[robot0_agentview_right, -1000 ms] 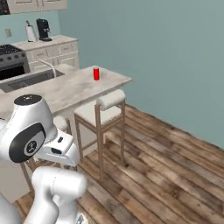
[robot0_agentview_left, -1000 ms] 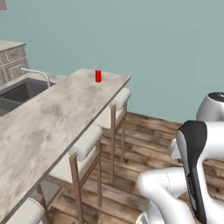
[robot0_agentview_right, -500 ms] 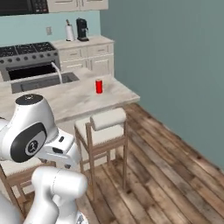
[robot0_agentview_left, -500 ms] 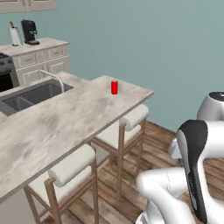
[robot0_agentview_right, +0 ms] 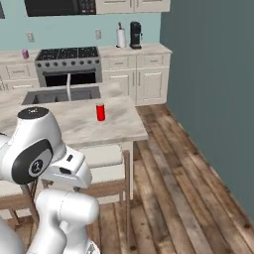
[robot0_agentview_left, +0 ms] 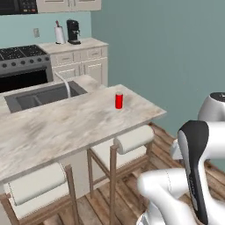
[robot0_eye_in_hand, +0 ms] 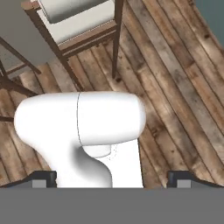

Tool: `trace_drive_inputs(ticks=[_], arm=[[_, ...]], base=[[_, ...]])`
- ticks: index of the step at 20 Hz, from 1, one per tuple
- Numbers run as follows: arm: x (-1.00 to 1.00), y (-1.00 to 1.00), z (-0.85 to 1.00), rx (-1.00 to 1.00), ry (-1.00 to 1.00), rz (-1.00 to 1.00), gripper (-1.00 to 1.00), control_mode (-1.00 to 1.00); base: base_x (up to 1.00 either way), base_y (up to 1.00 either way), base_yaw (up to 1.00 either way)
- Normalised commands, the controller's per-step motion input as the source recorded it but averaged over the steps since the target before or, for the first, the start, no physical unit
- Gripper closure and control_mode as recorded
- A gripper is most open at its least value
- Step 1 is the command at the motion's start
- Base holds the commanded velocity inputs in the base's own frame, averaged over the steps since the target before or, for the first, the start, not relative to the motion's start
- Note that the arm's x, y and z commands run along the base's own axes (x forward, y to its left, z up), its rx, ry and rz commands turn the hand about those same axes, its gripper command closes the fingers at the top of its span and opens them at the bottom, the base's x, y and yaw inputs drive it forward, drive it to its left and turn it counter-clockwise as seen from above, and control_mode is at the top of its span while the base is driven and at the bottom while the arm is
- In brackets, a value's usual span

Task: Four empty soda cans are scattered around the kitchen. Gather all the cans and cluster them next to the stove for recycling.

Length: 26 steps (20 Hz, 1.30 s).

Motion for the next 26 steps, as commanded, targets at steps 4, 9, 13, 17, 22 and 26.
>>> trace_drive_inputs(ticks=[4, 9, 13, 17, 22, 26], arm=[[0.00, 0.00, 0.00, 0.00, 0.00, 0.00, -1.00, 1.00], [0.00, 0.00, 0.00, 0.00, 0.00, 0.00, -1.00, 1.00], [0.00, 0.00, 0.00, 0.00, 0.00, 0.00, -1.00, 1.00], [0.00, 0.00, 0.00, 0.00, 0.00, 0.00, -1.00, 1.00], [0.00, 0.00, 0.00, 0.00, 0.00, 0.00, -1.00, 1.00], [0.00, 0.00, 0.00, 0.00, 0.00, 0.00, -1.00, 1.00]], base=[[0.57, -0.61, 0.45], [0.47, -0.40, 0.35], [0.47, -0.02, 0.19], [0.79, -0.22, 0.32], [0.50, -0.05, 0.16], [0.43, -0.01, 0.15]])
